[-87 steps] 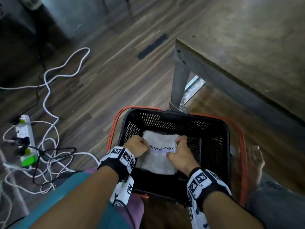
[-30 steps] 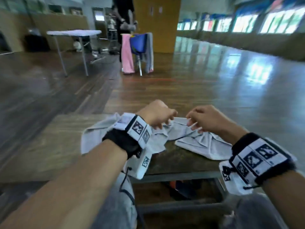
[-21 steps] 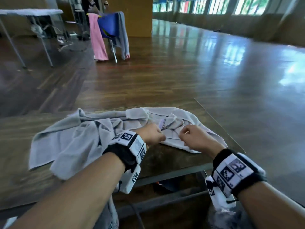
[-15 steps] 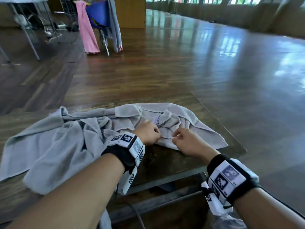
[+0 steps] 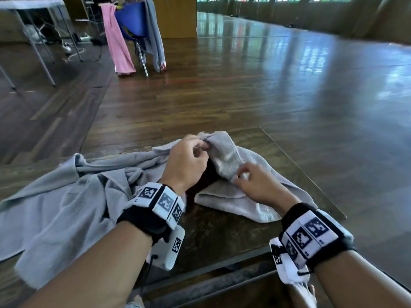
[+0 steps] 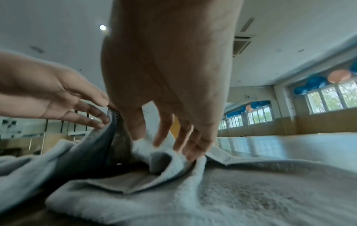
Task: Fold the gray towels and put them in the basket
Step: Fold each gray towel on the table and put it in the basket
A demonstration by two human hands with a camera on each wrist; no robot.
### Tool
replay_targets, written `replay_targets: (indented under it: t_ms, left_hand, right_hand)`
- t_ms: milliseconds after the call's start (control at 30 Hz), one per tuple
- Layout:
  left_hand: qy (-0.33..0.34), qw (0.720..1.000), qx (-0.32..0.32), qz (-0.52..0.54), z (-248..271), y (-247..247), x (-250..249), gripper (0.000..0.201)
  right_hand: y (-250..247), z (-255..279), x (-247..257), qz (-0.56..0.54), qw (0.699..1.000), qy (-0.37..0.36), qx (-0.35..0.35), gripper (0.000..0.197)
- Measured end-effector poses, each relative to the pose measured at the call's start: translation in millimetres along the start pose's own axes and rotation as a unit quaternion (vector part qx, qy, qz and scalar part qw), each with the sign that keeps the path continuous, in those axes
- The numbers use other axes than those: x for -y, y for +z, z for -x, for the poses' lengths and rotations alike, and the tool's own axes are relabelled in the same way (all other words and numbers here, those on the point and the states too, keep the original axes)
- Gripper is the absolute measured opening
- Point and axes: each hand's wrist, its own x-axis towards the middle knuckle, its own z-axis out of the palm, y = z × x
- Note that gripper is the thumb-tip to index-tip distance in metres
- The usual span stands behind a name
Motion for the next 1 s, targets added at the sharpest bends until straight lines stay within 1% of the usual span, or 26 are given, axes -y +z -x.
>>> replay_targets:
  t_ms: [33,67,100,133,167,200,233,267,300,333,367,433,467,500,533,567,600,633,700,733,767,833,867,967,1000]
  left_hand:
    - [0.023,0.999,0.008,0.038,2.0,-4.5,-8.3,0.021]
    - [0.039,0.996,0.025,0.075,5.0,-8.3,-18.0,0.022]
    - [0.053,0.992,0.045,0.106,7.9,-11.2,-27.8,0.024]
    - [0.066,0.987,0.068,0.133,11.0,-13.7,-38.3,0.025]
    - [0.076,0.98,0.093,0.158,14.3,-15.2,-47.3,0.026]
    - [0.085,0.974,0.116,0.177,16.9,-15.8,-54.2,0.028]
    - [0.095,0.972,0.122,0.179,18.3,-16.9,-57.8,0.028]
    - [0.103,0.975,0.109,0.162,18.8,-18.6,-58.7,0.027]
    - [0.109,0.982,0.084,0.128,18.6,-21.0,-55.8,0.025]
    - [0.106,0.988,0.065,0.087,17.8,-23.7,-49.8,0.023]
    - [0.094,0.992,0.066,0.05,17.0,-25.9,-41.6,0.03]
    - [0.054,0.99,0.13,-0.011,18.0,-28.2,-23.0,0.056]
    - [0.04,0.986,0.157,-0.039,20.1,-26.8,-14.8,0.065]
    - [0.035,0.984,0.163,-0.062,22.4,-24.3,-8.3,0.066]
    - [0.036,0.986,0.148,-0.072,23.1,-22.3,-4.1,0.057]
    - [0.038,0.989,0.126,-0.066,22.5,-21.7,-2.0,0.043]
    - [0.042,0.992,0.112,-0.051,21.0,-22.3,-2.1,0.029]
    - [0.044,0.993,0.105,-0.035,19.3,-24.0,-3.8,0.02]
    - [0.04,0.995,0.086,-0.001,15.9,-27.3,-6.7,0.015]
    - [0.031,0.997,0.063,0.022,13.6,-29.3,-7.5,0.013]
    - [0.019,0.998,0.037,0.045,11.6,-31.3,-7.8,0.011]
    - [0.007,0.998,-0.009,0.065,8.2,-33.3,-6.8,0.013]
    - [0.005,0.998,-0.021,0.06,7.0,-32.7,-6.0,0.015]
    - [-0.016,0.999,-0.033,0.028,5.5,-27.6,-2.9,0.014]
    - [-0.028,0.999,-0.021,0.018,5.2,-25.9,-2.4,0.014]
  right_hand:
    - [-0.2,-0.3,3.7,-0.085,0.995,0.01,-0.042,0.035]
    - [-0.5,-1.1,5.9,-0.168,0.983,0.013,-0.068,0.055]
    - [-1.2,-1.5,8.5,-0.212,0.974,0.002,-0.08,0.069]
    - [-1.0,-1.2,11.7,-0.226,0.971,-0.017,-0.072,0.073]
    - [1.4,-1.0,12.7,-0.237,0.968,-0.047,-0.066,0.066]
    - [3.1,-2.0,11.6,-0.241,0.966,-0.068,-0.072,0.044]
    - [1.1,-0.9,14.9,-0.254,0.96,-0.074,-0.096,0.021]
    - [-2.5,0.0,16.5,-0.272,0.952,-0.073,-0.123,0.017]
    - [-7.1,1.1,18.5,-0.308,0.939,-0.065,-0.139,0.02]
    - [-11.6,2.1,20.7,-0.365,0.919,-0.058,-0.141,0.022]
    - [-16.8,4.3,23.7,-0.429,0.891,-0.056,-0.141,0.02]
    - [-27.4,8.8,28.1,-0.544,0.828,-0.061,-0.117,0.008]
    - [-30.9,10.3,28.6,-0.578,0.806,-0.054,-0.11,0.023]
    - [-33.4,12.5,28.0,-0.603,0.789,-0.052,-0.101,0.038]
    - [-35.2,14.0,25.9,-0.618,0.778,-0.053,-0.099,0.047]
    - [-36.9,15.8,22.7,-0.622,0.775,-0.046,-0.101,0.052]
    - [-38.0,17.0,19.1,-0.612,0.784,-0.04,-0.099,0.051]
    - [-38.3,18.0,15.6,-0.585,0.805,-0.029,-0.099,0.048]
    - [-38.1,18.7,8.1,-0.494,0.863,-0.013,-0.104,0.041]
    - [-38.1,16.3,2.7,-0.449,0.887,-0.001,-0.112,0.04]
    - [-39.1,13.4,-2.3,-0.415,0.901,0.014,-0.125,0.039]
    - [-41.1,6.7,-10.3,-0.38,0.914,0.034,-0.142,0.033]
    - [-41.7,4.1,-13.3,-0.37,0.917,0.04,-0.143,0.03]
    - [-40.7,2.6,-18.9,-0.345,0.926,0.04,-0.149,0.019]
    - [-40.1,3.1,-19.6,-0.335,0.93,0.035,-0.15,0.017]
